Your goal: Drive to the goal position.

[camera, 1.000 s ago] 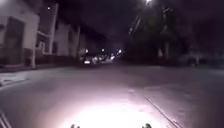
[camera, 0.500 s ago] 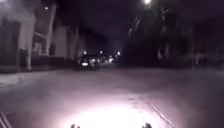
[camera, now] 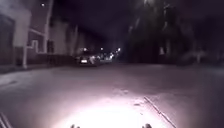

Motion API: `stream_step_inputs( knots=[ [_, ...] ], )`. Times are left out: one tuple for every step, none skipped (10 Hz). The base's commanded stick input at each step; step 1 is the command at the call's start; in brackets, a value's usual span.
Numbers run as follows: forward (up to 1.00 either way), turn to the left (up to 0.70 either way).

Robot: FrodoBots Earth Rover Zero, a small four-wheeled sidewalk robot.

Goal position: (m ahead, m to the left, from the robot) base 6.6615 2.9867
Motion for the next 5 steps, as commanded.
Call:
stream_step_inputs(
  knots=[
    [0.70, 0.00],
    [0.70, 0.00],
    [0.70, 0.00],
    [0.70, 0.00],
    [0.70, 0.00]
  ],
)
